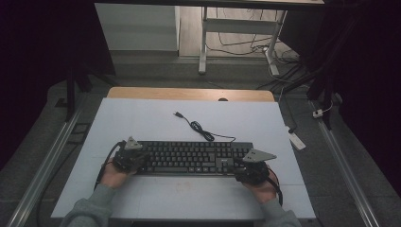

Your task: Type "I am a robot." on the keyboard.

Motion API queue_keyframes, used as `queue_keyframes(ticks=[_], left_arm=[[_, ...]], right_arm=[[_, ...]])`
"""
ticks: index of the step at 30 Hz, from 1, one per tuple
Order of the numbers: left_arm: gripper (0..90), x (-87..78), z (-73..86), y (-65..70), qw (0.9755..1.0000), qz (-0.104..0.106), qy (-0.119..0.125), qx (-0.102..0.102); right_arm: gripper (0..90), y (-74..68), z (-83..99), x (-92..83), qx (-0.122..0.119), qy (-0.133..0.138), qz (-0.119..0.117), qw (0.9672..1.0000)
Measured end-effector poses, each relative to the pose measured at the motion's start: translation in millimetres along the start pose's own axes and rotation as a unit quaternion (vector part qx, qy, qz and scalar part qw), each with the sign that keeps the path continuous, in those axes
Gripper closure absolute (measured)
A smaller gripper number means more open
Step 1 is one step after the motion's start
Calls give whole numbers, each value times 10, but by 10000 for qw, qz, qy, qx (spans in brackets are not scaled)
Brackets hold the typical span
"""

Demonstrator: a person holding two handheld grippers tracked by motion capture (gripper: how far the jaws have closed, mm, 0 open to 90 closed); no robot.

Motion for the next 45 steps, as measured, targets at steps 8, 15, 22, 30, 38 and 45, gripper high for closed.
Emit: queue_keyframes(ticks=[8, 15, 22, 30, 38, 45], left_arm=[[575, -186, -11, -81, 9978, 346, 435, -370], [388, -217, -10, -107, 9967, 483, 419, -502], [322, -240, -4, -123, 9960, 531, 429, -575], [301, -239, -1, -117, 9962, 559, 385, -547], [292, -239, -2, -109, 9964, 541, 375, -536], [290, -231, -1, -99, 9967, 519, 337, -521]], right_arm=[[530, -2, -2, -4, -11, 45, -12, 10000], [530, 0, -4, -13, -1, 63, -9, 10000], [529, -3, -3, -4, -26, 51, -28, 10000], [528, -9, -8, 0, -32, 70, -45, 10000], [528, -48, -50, 11, -47, 158, -108, 9998], [528, -89, -102, 49, -100, 180, -194, 9996]])
Point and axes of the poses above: each handheld gripper's, and its own axes: x roughly forward along the jaws, z roughly out of its underside, y roughly to its right, the point moved 1 cm from there along x, roughly forward along the jaws, and after that the axes turned 14 degrees about -z, right-handed, at the moved point
